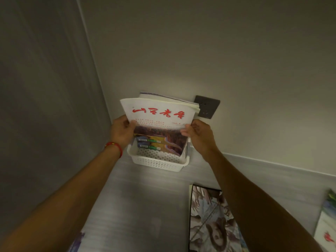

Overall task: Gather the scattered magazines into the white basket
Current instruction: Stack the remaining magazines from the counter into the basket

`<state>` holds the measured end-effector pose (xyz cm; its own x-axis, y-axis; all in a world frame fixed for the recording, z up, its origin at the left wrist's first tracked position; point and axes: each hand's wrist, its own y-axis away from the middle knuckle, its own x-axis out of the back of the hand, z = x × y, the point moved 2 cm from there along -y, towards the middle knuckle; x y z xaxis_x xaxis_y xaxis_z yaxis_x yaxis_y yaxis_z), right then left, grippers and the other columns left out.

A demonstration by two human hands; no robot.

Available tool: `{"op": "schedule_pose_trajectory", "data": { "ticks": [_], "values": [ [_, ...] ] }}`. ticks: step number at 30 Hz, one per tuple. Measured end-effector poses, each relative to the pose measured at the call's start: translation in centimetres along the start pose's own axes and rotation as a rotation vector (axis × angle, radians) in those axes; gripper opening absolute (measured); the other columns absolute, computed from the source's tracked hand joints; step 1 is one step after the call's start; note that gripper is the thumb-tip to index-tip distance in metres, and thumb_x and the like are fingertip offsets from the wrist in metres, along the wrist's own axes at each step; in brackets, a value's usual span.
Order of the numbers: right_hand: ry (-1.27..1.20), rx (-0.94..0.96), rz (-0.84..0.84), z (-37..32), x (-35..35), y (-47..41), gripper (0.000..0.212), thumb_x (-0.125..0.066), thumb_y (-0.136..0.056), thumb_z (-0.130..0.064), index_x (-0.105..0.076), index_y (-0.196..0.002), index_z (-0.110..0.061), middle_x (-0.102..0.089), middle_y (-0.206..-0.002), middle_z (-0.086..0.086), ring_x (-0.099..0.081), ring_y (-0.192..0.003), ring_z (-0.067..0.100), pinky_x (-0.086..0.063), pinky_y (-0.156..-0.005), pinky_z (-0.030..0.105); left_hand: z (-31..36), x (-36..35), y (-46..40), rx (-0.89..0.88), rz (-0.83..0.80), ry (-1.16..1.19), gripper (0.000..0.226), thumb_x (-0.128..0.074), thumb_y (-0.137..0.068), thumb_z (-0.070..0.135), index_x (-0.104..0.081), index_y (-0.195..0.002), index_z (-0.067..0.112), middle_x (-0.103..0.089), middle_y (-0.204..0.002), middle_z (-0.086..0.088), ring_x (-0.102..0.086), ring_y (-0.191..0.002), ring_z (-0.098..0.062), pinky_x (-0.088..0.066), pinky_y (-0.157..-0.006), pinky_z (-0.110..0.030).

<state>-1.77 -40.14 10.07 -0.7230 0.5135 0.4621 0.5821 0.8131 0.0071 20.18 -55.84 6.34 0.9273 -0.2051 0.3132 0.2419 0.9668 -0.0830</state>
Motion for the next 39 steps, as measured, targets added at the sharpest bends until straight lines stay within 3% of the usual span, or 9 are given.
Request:
{"op": "schedule_pose_trajectory", "data": {
  "ticks": [8, 14, 16, 19, 21, 25, 29, 35, 39],
  "values": [
    [-0.108, -0.146, -0.14, 2.2, -0.6, 1.0, 0.034, -0.054, -0.098, -0.01, -0.057, -0.131, -0.015, -0.064, -0.129, 0.006, -0.062, -0.117, 0.025, -0.055, -0.095, 0.041, -1.8, -2.3, 0.5, 0.059, -0.005, -0.072, 0.021, -0.068, -0.086, 0.008, -0.073, -0.098, -0.008, -0.071, -0.089, -0.01, -0.062, -0.09, -0.018, -0.054, -0.079, -0.037],
    [-0.2, -0.125, -0.154, 3.8, 0.5, 3.5, 0.033, -0.053, -0.092, 0.003, -0.059, -0.122, -0.011, -0.065, -0.123, -0.001, -0.062, -0.11, 0.01, -0.054, -0.068, 0.011, -2.8, -3.4, 0.2, 0.181, 0.065, -0.05, 0.023, -0.066, -0.086, 0.012, -0.073, -0.097, -0.007, -0.073, -0.096, -0.018, -0.061, -0.086, -0.017, -0.054, -0.079, -0.035],
    [-0.153, -0.125, -0.144, 5.0, 1.4, 5.0, 0.039, -0.059, -0.091, 0.002, -0.06, -0.127, -0.013, -0.062, -0.128, -0.003, -0.059, -0.115, 0.007, -0.051, -0.081, 0.013, -2.7, -3.9, 0.1, 0.316, 0.066, 0.067, 0.035, -0.066, -0.085, 0.006, -0.062, -0.118, -0.004, -0.066, -0.119, -0.022, -0.062, -0.105, -0.025, -0.053, -0.093, -0.034],
    [-0.037, -0.162, -0.142, 8.2, 3.3, 8.2, 0.04, -0.064, -0.09, -0.001, -0.063, -0.127, -0.016, -0.061, -0.134, 0.003, -0.057, -0.123, 0.015, -0.048, -0.104, 0.033, -3.0, -4.5, 1.1, 0.369, 0.041, 0.068, 0.046, -0.061, -0.081, -0.005, -0.053, -0.125, 0.006, -0.061, -0.122, -0.014, -0.057, -0.119, -0.032, -0.051, -0.084, -0.017],
    [0.046, -0.178, -0.139, 10.6, 5.2, 11.2, 0.034, -0.063, -0.091, -0.002, -0.066, -0.122, -0.015, -0.063, -0.129, 0.005, -0.059, -0.12, 0.019, -0.048, -0.106, 0.04, -2.9, -4.8, 3.0, 0.312, 0.023, -0.028, 0.042, -0.063, -0.079, -0.002, -0.059, -0.12, 0.002, -0.066, -0.122, -0.017, -0.06, -0.116, -0.032, -0.051, -0.097, -0.03],
    [0.328, -0.123, 0.037, 15.8, 10.3, 18.0, 0.025, -0.064, -0.089, -0.004, -0.072, -0.11, -0.015, -0.072, -0.111, 0.007, -0.063, -0.103, 0.013, -0.044, -0.102, 0.018, -1.8, -8.0, 11.3, 0.119, -0.041, -0.164, 0.029, -0.059, -0.082, -0.005, -0.065, -0.109, 0.002, -0.067, -0.112, -0.017, -0.062, -0.103, -0.031, -0.05, -0.095, -0.031],
    [0.381, -0.346, 0.011, 21.6, 15.9, 24.5, 0.028, -0.06, -0.095, -0.014, -0.065, -0.122, -0.015, -0.066, -0.12, 0.006, -0.061, -0.11, 0.021, -0.04, -0.083, 0.017, -0.9, -13.7, 22.7, 0.017, -0.36, -0.254, 0.04, -0.059, -0.076, -0.009, -0.067, -0.107, 0.014, -0.064, -0.111, 0.0, -0.061, -0.097, -0.018, -0.048, -0.083, -0.017],
    [0.425, -0.61, 0.161, 27.8, 23.4, 31.3, 0.032, -0.061, -0.093, -0.026, -0.058, -0.125, -0.022, -0.056, -0.135, 0.008, -0.058, -0.116, 0.027, -0.051, -0.097, 0.044, -0.1, -21.1, 35.1, -0.168, -0.87, -0.321, 0.036, -0.068, -0.082, 0.019, -0.069, -0.118, 0.013, -0.062, -0.13, -0.008, -0.054, -0.126, -0.022, -0.043, -0.11, -0.032],
    [0.578, -0.67, 0.181, 30.8, 27.6, 33.3, 0.054, -0.061, -0.092, -0.031, -0.045, -0.141, -0.018, -0.042, -0.15, 0.011, -0.045, -0.134, 0.031, -0.042, -0.107, 0.055, -0.4, -25.1, 39.5, -0.33, -0.992, -0.656, 0.049, -0.056, -0.09, 0.031, -0.05, -0.139, 0.03, -0.035, -0.156, 0.004, -0.024, -0.148, -0.018, -0.024, -0.121, -0.036]
  ]
}}
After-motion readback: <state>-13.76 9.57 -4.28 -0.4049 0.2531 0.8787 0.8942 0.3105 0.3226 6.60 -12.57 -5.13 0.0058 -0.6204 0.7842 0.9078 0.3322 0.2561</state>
